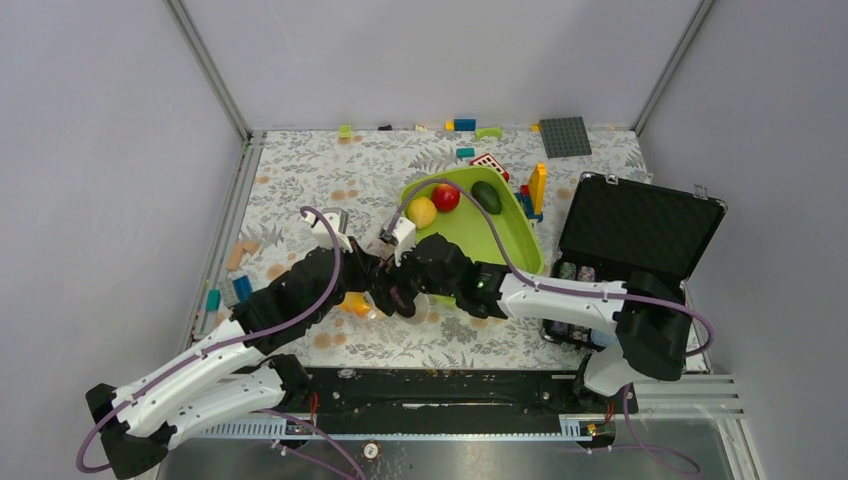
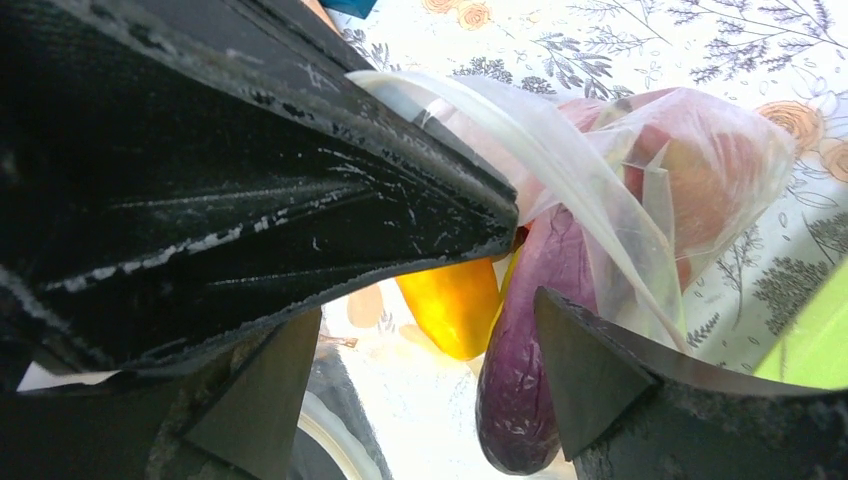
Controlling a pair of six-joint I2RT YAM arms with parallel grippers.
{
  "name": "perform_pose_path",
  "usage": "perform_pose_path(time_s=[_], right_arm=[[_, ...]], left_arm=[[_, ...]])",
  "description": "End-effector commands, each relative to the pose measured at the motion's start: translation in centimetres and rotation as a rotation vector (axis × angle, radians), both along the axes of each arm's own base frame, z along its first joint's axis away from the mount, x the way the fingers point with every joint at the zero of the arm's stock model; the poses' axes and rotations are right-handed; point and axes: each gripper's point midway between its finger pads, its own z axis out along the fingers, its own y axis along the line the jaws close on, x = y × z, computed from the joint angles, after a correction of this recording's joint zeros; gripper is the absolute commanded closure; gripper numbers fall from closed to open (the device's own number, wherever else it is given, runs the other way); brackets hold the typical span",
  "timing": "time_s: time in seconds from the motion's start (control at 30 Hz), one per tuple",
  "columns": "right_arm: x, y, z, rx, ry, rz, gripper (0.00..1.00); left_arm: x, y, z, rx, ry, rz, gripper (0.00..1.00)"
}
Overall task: Place the food in the zip-top bag and seal the zipper
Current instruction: Place the fake fruit in the zipper food storage bag, then pick up the fake fruit from the bin.
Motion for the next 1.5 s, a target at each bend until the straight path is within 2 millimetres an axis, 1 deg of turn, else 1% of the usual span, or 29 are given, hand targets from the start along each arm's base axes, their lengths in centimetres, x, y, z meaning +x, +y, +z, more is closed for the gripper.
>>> perform_pose_path(time_s=[0.0, 0.07, 0.1, 0.27, 0.33, 0.37, 0.4, 0.5, 0.6, 0.67, 0.73, 0.87, 0.9, 0.97, 1.1, 1.13, 1.3, 1.47], right_arm=[[-1.8, -0.6, 5.4, 0.101, -0.129, 0.07, 0.11], [-1.0, -2.2, 5.7, 0.08, -0.167, 0.005, 0.02], [-0.3, -3.2, 6.1, 0.077, -0.189, -0.047, 0.01], [2.6, -8.0, 7.3, 0.047, -0.299, -0.257, 0.01], [3.9, -9.7, 7.5, 0.031, -0.315, -0.34, 0.0], [5.0, -10.8, 7.4, 0.021, -0.307, -0.385, 0.0], [5.9, -11.7, 7.1, 0.013, -0.281, -0.425, 0.0], [9.0, -14.0, 5.6, -0.005, -0.152, -0.534, 0.0], [12.0, -15.6, 3.9, -0.044, -0.058, -0.64, 0.0], [14.0, -16.0, 3.3, -0.059, -0.027, -0.687, 0.0], [15.4, -16.4, 1.4, -0.11, 0.024, -0.712, 0.0], [19.0, -17.0, -1.0, -0.147, 0.092, -0.804, 0.0], [19.8, -17.1, -1.5, -0.155, 0.112, -0.822, 0.0], [21.3, -16.8, -1.8, -0.164, 0.131, -0.838, 0.0], [23.4, -16.3, -2.5, -0.184, 0.128, -0.875, 0.0], [24.0, -16.2, -3.0, -0.194, 0.128, -0.888, 0.0], [26.9, -16.5, -4.5, -0.21, 0.131, -0.982, 0.0], [28.8, -16.1, -6.3, -0.218, 0.173, -1.019, 0.0]], left_arm=[[0.9, -0.9, 3.0, -0.112, -0.071, 0.016, 1.0], [0.9, -0.8, 3.1, -0.112, -0.073, 0.02, 1.0], [0.9, -0.7, 3.1, -0.112, -0.074, 0.022, 1.0], [1.0, -0.4, 3.1, -0.108, -0.077, 0.034, 1.0], [1.0, -0.4, 3.1, -0.106, -0.078, 0.039, 1.0], [1.1, -0.3, 3.1, -0.105, -0.079, 0.041, 1.0], [1.1, -0.3, 3.1, -0.106, -0.079, 0.043, 1.0], [1.1, -0.3, 3.1, -0.102, -0.078, 0.044, 1.0], [1.1, -0.2, 3.0, -0.098, -0.079, 0.048, 1.0], [1.2, -0.1, 3.0, -0.095, -0.078, 0.054, 1.0], [1.1, 0.0, 3.0, -0.093, -0.079, 0.057, 1.0], [1.1, 0.3, 3.2, -0.093, -0.087, 0.066, 1.0], [1.1, 0.4, 3.3, -0.094, -0.089, 0.067, 1.0], [1.2, 0.5, 3.2, -0.09, -0.09, 0.072, 1.0], [1.1, 0.6, 3.2, -0.084, -0.089, 0.073, 1.0], [1.2, 0.6, 3.2, -0.084, -0.089, 0.073, 1.0], [1.2, 0.7, 3.1, -0.082, -0.091, 0.08, 1.0], [1.3, 0.7, 3.1, -0.079, -0.09, 0.08, 1.0]])
